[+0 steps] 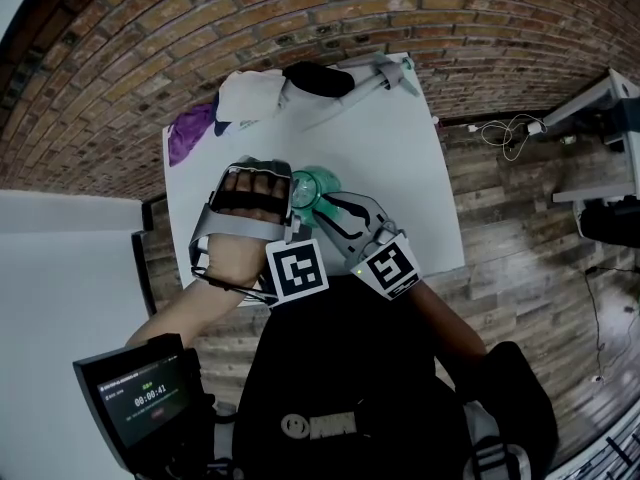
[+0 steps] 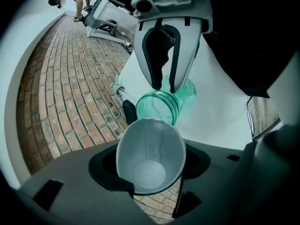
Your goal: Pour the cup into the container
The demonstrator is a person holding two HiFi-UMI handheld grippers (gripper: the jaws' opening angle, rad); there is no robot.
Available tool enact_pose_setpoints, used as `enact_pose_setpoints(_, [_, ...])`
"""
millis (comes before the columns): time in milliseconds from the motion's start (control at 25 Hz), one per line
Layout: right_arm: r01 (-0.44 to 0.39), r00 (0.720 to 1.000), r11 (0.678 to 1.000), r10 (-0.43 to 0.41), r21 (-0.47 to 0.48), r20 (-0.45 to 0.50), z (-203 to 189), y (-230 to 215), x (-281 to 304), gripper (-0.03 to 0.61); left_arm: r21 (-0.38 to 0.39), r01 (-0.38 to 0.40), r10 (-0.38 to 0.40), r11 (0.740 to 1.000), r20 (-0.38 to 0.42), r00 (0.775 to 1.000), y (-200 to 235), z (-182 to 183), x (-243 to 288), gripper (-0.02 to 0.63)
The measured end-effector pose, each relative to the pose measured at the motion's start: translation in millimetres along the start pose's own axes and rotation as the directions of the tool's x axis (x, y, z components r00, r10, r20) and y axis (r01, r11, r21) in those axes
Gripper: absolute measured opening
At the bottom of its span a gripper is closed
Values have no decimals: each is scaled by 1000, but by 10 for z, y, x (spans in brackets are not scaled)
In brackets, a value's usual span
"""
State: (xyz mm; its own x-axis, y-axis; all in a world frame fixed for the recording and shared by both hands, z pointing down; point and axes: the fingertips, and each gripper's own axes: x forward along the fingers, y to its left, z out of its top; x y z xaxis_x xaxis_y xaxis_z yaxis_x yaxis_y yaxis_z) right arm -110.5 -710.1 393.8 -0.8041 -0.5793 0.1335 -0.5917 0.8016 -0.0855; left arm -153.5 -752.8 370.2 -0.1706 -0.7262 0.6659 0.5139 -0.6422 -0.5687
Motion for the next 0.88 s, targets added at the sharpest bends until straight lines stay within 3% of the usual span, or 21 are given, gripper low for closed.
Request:
enact_pose_setpoints(200, [-1, 1000, 1000, 1, -2, 0, -4, -1, -23, 106, 108, -98, 101, 989, -20, 995, 65, 28, -5, 273])
enact_pose_setpoints(400, [-1, 1000, 1000, 1, -1, 2, 5, 11, -9, 106, 166, -167, 173, 972, -23, 985, 97, 16, -4, 273])
enact_pose_setpoints(640, [-5, 1000, 1000, 5, -10, 1, 9, 24, -4, 106, 187, -193, 202, 963, -29, 979, 96, 14, 15, 273])
enact_pose_setpoints(880, [-4, 1000, 1000, 4, -11, 2, 11, 12, -27, 106, 155, -193, 199, 969, -21, 980, 120, 45, 23, 273])
